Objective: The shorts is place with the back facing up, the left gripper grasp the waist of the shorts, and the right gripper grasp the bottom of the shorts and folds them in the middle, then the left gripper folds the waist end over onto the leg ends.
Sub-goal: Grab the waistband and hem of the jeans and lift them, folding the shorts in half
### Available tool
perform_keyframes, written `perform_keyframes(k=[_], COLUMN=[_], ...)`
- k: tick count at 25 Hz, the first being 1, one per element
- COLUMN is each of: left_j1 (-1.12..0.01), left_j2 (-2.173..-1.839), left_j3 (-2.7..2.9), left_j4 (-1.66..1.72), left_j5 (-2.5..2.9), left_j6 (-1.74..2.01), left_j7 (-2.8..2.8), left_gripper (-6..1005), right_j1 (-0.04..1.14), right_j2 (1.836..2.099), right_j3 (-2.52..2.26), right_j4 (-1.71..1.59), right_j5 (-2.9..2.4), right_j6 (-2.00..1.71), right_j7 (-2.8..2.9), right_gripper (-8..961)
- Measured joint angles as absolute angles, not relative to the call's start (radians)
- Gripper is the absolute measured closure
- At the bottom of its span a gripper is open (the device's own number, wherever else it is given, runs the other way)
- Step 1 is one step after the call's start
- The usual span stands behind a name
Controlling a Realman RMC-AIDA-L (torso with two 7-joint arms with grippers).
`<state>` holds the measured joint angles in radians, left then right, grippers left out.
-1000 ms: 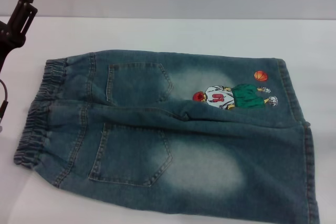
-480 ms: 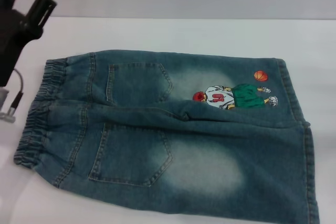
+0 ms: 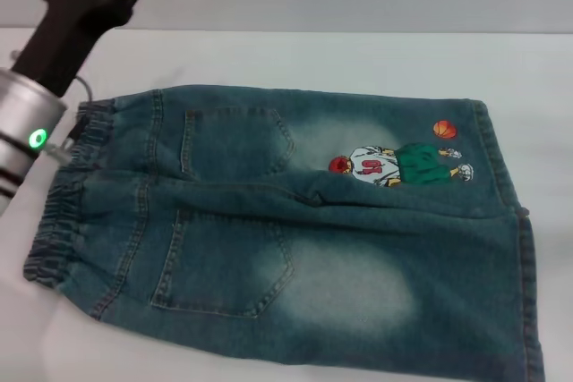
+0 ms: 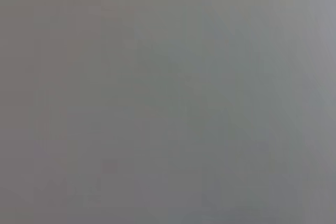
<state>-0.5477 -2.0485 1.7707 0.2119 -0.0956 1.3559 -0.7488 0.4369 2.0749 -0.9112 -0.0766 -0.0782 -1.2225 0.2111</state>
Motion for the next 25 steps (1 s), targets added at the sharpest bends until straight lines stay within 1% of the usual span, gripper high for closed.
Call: perform_keyframes(k=[5,9,12,17,21,25], left_j1=[-0.591,-0.595,-0.594,-0.599,-0.601,-0.601], left_j2=[-2.048,-2.032,-2.007,-1.938,-1.904,-1.876], left_j3=[1.763,1.763,1.756,1.724,1.633,1.503], left_j4=[0.25,0.328,0.378,0.469,0.532,0.607], left_j5=[-0.049,-0.022,0.025,0.193,0.42,0.72], left_j6=[1.238,1.136,1.072,0.993,0.988,1.035], left_j7=[-0.788,-0.811,-0.873,-1.082,-1.28,-1.516], left_gripper=[182,198,202,202,203,203], right_j1=[0.435,0.431,0.427,0.423,0.423,0.423], right_j2=[2.074,2.074,2.074,2.074,2.074,2.074], right_j3=[-0.911,-0.911,-0.911,-0.911,-0.911,-0.911], right_j4=[-0.077,-0.077,-0.077,-0.077,-0.077,-0.077], right_j5=[-0.078,-0.078,-0.078,-0.078,-0.078,-0.078], right_j6=[-1.222,-1.222,-1.222,-1.222,-1.223,-1.223], right_j7=[0.211,0.211,0.212,0.212,0.212,0.212], right_gripper=[224,224,224,225,225,225])
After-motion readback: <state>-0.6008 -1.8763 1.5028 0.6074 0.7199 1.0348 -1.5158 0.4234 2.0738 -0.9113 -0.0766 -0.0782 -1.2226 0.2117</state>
